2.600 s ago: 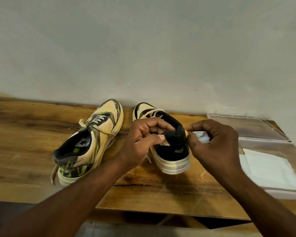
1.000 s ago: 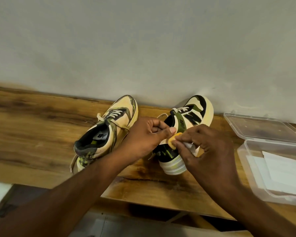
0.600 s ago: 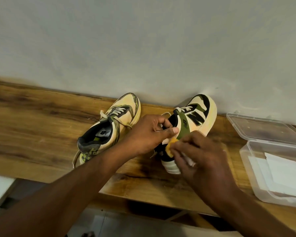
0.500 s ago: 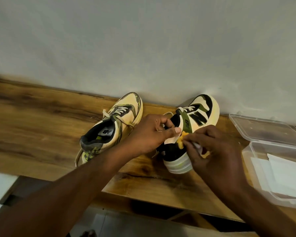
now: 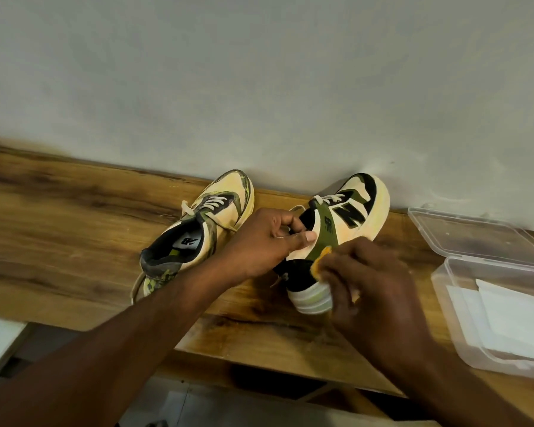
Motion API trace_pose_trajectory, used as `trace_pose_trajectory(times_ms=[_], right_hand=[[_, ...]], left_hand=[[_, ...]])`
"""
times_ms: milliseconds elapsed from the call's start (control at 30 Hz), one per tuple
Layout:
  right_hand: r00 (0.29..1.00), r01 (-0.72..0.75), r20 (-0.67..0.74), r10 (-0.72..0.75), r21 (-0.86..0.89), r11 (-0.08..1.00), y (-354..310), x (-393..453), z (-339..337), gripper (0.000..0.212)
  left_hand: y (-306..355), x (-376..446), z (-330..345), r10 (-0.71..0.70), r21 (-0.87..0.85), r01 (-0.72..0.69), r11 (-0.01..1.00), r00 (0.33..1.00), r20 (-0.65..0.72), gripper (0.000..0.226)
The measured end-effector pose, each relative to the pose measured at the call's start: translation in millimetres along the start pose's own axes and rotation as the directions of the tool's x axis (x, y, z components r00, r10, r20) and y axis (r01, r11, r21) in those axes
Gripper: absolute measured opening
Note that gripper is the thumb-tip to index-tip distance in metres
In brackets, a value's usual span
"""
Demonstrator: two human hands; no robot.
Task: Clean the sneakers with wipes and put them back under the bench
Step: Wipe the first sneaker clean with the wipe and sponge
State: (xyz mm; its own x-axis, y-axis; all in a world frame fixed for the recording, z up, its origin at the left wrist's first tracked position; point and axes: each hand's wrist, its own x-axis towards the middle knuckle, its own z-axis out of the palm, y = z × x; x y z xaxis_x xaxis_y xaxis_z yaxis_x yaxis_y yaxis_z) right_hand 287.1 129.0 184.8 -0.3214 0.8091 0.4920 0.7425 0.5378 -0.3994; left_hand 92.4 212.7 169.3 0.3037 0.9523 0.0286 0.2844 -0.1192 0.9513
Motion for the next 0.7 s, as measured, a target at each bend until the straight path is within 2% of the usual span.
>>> trace_pose_trajectory(times_ms=[100, 133, 267, 367, 433, 600, 700], right_hand=[[0.981, 0.121, 0.16, -0.109, -0.067, 0.99, -20, -14, 17, 0.029], [0.977, 0.14, 0.172, -0.126, -0.071, 0.988, -19, -14, 19, 0.028], [1.0, 0.026, 0.002, -0.026, 0.007, 1.0, 3, 3, 4, 0.017], [0.99, -0.078, -0.112, 0.083, 0.042, 0.996, 21, 12, -5, 0.023], [0.99, -0.079, -0.114, 0.084, 0.045, 0.996, 18, 10, -2, 0.025], [0.999, 0.045, -0.012, -0.045, 0.078, 0.996, 0, 3, 2, 0.019], [0.982, -0.069, -0.169, 0.087, 0.107, 0.992, 18, 14, -17, 0.018]], left_hand=[[-1, 1, 0, -0.022, -0.026, 0.022, 0.999, 1.0, 0.003, 0.014], [-1, 2, 0, -0.019, -0.03, 0.019, 0.999, 1.0, 0.014, 0.012], [1, 1, -1, 0.007, 0.011, -0.007, 1.0, 1.0, 0.029, 0.014], [1, 2, 0, 0.008, 0.047, -0.009, 0.999, 1.0, 0.025, 0.017], [-1, 3, 0, 0.014, 0.066, -0.016, 0.998, 1.0, 0.026, 0.017], [2, 2, -6, 0.001, 0.1, 0.0, 0.995, 1.0, -0.002, 0.011], [-3, 6, -12, 0.004, 0.129, 0.008, 0.992, 0.996, -0.093, 0.021]])
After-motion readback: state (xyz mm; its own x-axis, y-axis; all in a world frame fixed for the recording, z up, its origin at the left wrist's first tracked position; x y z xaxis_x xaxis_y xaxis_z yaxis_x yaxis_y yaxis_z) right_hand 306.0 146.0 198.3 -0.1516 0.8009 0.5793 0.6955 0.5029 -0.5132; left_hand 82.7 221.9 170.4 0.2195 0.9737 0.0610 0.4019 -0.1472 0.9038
